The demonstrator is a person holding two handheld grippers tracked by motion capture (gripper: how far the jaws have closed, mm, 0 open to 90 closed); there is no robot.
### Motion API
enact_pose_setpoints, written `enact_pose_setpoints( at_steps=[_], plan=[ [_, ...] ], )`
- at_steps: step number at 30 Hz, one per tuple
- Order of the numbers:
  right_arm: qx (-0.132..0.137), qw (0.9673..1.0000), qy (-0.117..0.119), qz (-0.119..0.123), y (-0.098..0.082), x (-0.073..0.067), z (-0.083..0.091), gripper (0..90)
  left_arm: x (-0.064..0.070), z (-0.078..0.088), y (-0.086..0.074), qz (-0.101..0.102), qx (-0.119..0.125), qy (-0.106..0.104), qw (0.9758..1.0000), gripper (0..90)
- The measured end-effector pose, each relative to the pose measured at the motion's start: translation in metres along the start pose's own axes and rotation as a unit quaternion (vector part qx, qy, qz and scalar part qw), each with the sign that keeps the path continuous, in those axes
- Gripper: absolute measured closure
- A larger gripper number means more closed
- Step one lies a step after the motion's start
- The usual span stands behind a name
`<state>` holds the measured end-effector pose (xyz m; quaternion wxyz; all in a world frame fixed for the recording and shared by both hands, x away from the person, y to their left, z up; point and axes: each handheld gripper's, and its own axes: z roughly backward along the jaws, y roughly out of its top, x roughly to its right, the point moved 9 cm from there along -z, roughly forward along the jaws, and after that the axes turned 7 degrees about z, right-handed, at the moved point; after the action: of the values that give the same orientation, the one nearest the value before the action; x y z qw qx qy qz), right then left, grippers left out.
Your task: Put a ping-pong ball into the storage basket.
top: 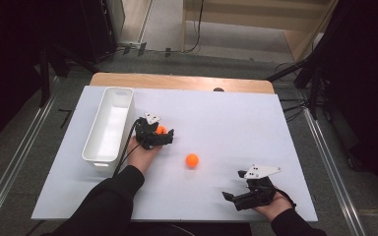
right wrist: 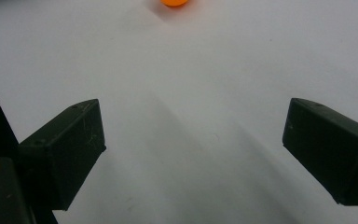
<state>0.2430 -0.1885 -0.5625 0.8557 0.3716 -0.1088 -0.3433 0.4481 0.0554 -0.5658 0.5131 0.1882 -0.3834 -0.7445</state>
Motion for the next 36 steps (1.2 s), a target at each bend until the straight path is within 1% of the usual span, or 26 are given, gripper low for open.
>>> enact_pose_setpoints(
  at_steps=[2,5,9,18,21,31,34,36],
  plan=[
    [-0.001,1.0000,0.001,-0.002,-0.0002,-0.0005,-0.0002,4.3,0.0003,-0.0011,-0.0005,-0.004,-0.001,0.000,1.0000,13.2],
    [-0.001,1.0000,0.001,0.001,-0.0003,-0.0004,-0.0005,4.3,0.0002,-0.0022,-0.0023,-0.002,-0.012,0.000,0.9999,13.2],
    [-0.003,1.0000,0.000,0.002,-0.0005,-0.0007,-0.0007,4.3,-0.0007,-0.0054,-0.0073,-0.005,-0.043,0.003,0.9991,13.2],
    [-0.006,1.0000,0.002,0.003,-0.0013,-0.0016,-0.0016,4.3,0.0002,-0.0061,-0.0080,-0.011,-0.045,0.010,0.9989,13.2],
    [-0.008,1.0000,0.001,0.003,-0.0017,-0.0015,-0.0018,4.3,-0.0003,-0.0058,-0.0080,-0.011,-0.045,0.014,0.9988,15.1],
    [-0.008,0.9999,0.000,0.009,-0.0018,-0.0012,-0.0025,4.3,-0.0009,-0.0052,-0.0083,-0.019,-0.046,0.027,0.9984,19.1],
    [-0.008,0.9999,0.000,0.010,-0.0019,-0.0012,-0.0025,4.3,0.0005,-0.0051,-0.0082,-0.021,-0.042,0.024,0.9986,21.0],
    [-0.008,0.9999,0.000,0.009,-0.0019,-0.0011,-0.0025,4.3,0.0013,-0.0041,-0.0086,-0.028,-0.045,0.022,0.9984,23.5]
  ],
)
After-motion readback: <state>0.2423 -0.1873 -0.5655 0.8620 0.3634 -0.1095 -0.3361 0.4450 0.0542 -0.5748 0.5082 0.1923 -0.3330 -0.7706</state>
